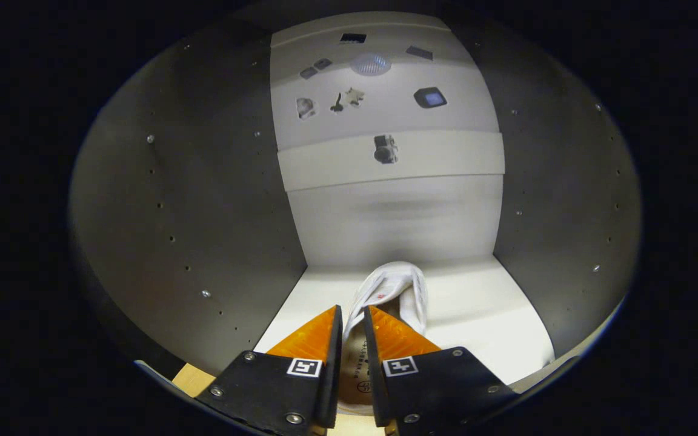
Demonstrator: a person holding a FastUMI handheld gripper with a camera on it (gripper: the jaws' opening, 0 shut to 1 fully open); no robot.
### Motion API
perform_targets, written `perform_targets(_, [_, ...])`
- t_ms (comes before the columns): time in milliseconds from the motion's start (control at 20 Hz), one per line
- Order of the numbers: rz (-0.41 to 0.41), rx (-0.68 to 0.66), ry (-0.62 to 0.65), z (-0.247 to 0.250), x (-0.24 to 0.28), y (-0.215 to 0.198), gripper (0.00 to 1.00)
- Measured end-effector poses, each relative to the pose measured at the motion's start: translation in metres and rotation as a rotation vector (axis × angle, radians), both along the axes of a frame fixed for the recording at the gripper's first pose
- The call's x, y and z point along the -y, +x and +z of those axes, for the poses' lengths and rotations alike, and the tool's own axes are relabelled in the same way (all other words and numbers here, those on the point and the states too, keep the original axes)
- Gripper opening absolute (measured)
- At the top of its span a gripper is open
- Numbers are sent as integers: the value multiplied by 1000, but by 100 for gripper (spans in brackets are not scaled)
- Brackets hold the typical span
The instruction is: Open the shoe cabinet door, grab the shoes and put them into the shoe cabinet, then close the shoe cabinet door.
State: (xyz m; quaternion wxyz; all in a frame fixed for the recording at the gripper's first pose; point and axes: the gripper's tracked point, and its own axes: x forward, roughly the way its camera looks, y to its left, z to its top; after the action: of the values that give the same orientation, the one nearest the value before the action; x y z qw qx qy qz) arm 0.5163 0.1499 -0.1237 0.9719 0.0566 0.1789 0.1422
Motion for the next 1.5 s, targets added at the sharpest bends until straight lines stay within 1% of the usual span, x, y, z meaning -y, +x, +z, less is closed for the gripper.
perform_targets(150, [-18,45,16,29,11,-17,23])
perform_targets(250, [-29,85,14,50,19,-35,24])
perform_targets(350, [-37,126,11,69,23,-57,26])
perform_targets(550, [-71,210,-42,101,35,-108,28])
perform_targets(700, [-82,244,-53,119,38,-149,33])
perform_targets(800, [-113,269,-61,130,45,-178,36])
perform_targets(850, [-116,283,-50,135,44,-193,40])
perform_targets(1000, [-136,320,-45,146,45,-237,48])
perform_targets(1050, [-139,320,-49,147,46,-252,53])
perform_targets(1250, [-179,327,-63,150,53,-291,66])
perform_targets(1500, [-255,333,-54,157,77,-341,74])
